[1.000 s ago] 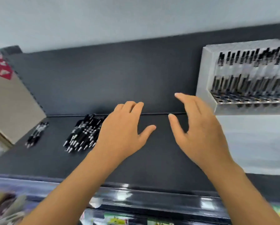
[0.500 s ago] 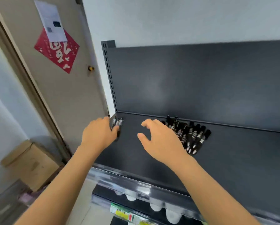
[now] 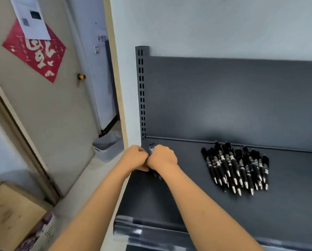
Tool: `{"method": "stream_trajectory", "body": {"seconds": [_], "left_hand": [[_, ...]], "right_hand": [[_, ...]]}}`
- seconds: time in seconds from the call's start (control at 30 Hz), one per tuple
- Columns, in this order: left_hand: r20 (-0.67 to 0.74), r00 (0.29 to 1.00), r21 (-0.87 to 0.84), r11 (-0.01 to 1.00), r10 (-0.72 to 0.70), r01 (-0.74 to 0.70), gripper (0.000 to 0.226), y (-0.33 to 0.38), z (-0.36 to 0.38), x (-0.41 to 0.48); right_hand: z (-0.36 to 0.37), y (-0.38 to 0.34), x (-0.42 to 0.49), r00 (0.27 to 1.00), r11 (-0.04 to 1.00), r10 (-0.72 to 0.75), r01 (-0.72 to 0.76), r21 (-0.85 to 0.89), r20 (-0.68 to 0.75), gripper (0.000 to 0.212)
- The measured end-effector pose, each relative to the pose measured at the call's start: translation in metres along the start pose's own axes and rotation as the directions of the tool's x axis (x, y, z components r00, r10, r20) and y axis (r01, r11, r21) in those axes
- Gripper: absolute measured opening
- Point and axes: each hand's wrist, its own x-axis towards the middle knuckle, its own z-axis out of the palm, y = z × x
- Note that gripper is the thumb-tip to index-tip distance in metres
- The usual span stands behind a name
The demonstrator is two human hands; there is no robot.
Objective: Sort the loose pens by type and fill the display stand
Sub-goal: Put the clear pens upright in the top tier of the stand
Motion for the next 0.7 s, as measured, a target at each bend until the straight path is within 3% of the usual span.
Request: {"method": "stream_trajectory", "body": {"seconds": [0.13,0.23,0.33,0.43,0.53,0.7], "left_hand": [[0.102,0.994,-0.074,0.997,0.030,-0.023,0.019,0.014,0.003,0.008],[0.119,0.981,-0.068,0.987,0.154,-0.146,0.021,0.042,0.012,0.003],[0.149,0.922,-0.057,0.934,0.358,-0.353,0.019,0.087,0.033,-0.009],[0.192,0.824,-0.096,0.846,0.533,-0.525,0.024,0.144,0.072,-0.031],[0.267,0.712,-0.206,0.761,0.649,-0.616,0.026,0.202,0.122,-0.066],[0.344,0.509,-0.356,0.611,0.789,-0.707,0.016,0.277,0.229,-0.124]], "right_hand": [[-0.012,0.007,0.010,0.990,0.996,-0.017,0.006,0.084,0.137,0.028],[-0.044,0.034,0.001,0.981,0.880,-0.038,-0.057,0.472,0.189,0.026],[-0.093,0.069,-0.028,0.996,0.729,-0.052,-0.010,0.685,0.071,0.018],[-0.147,0.113,-0.065,0.993,0.715,-0.062,0.117,0.689,-0.103,0.020],[-0.199,0.165,-0.113,0.972,0.703,-0.047,0.196,0.684,-0.230,0.020],[-0.266,0.267,-0.189,0.909,0.583,0.060,0.304,0.753,-0.413,0.030]]}}
